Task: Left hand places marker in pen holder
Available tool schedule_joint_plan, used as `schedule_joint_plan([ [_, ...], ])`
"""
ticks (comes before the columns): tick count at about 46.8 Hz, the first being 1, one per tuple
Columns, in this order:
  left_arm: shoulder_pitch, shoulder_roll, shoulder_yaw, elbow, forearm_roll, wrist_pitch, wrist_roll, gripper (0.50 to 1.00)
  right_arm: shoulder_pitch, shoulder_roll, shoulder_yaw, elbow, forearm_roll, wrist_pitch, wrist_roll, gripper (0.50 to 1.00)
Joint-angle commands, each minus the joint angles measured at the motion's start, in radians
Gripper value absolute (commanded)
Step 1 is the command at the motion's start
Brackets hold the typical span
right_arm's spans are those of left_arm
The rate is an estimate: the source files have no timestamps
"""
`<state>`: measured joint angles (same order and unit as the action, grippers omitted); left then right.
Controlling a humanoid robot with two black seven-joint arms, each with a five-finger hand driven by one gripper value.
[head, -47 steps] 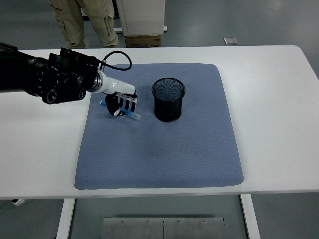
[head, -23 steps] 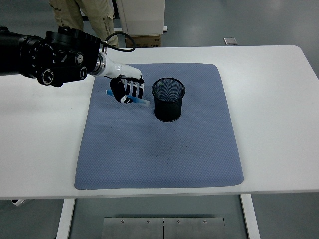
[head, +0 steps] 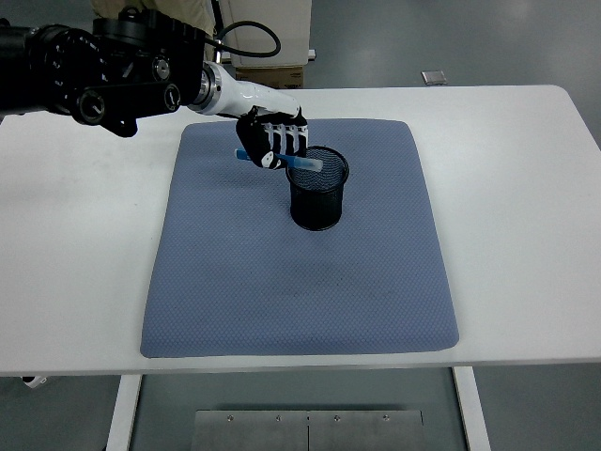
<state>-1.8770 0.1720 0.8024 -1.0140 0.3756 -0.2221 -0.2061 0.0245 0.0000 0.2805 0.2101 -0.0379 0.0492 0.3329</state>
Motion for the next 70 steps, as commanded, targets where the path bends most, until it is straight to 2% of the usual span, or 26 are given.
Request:
schedule_joint_plan([
  [1,0.004,-0.003,-0.023,0.002,-0.017,0.001,0.0,0.5,0.0,0.0,0.0,0.0,0.0,0.0,0.0,1.0],
  [18,0.024,-0.014,-0.078,0.035,-0.05,0.009,0.0,0.5,0.0,0.0,0.0,0.0,0.001,0.0,0.0,1.0],
  [34,0.093,-0.057,-0.121,0.046,-0.214,0.017,-0.001,0.5,0.0,0.0,0.0,0.0,0.001,0.0,0.0,1.0],
  [40,0.105,-0.058,-0.124,0.061,-0.26,0.041,-0.004,0.5,0.0,0.0,0.0,0.0,0.0,0.0,0.0,1.0],
  [60,0.145,-0.057,-0.124,0.064,-0.363,0.055,-0.05,0.5,0.0,0.0,0.0,0.0,0.0,0.0,0.0,1.0],
  [65,0.147,-0.057,-0.124,0.064,-0.409,0.055,-0.084,0.5,0.0,0.0,0.0,0.0,0.0,0.0,0.001,1.0],
  [66,0.147,-0.057,-0.124,0.064,-0.415,0.056,-0.087,0.513,0.0,0.0,-0.001,0.0,0.0,0.0,0.0,1.0],
  [69,0.147,-0.057,-0.124,0.064,-0.429,0.067,-0.09,0.648,0.0,0.0,0.0,0.0,0.0,0.0,0.0,1.0],
  [70,0.148,-0.057,-0.124,0.064,-0.432,0.073,-0.09,0.672,0.0,0.0,-0.001,0.0,0.0,0.0,0.0,1.0],
])
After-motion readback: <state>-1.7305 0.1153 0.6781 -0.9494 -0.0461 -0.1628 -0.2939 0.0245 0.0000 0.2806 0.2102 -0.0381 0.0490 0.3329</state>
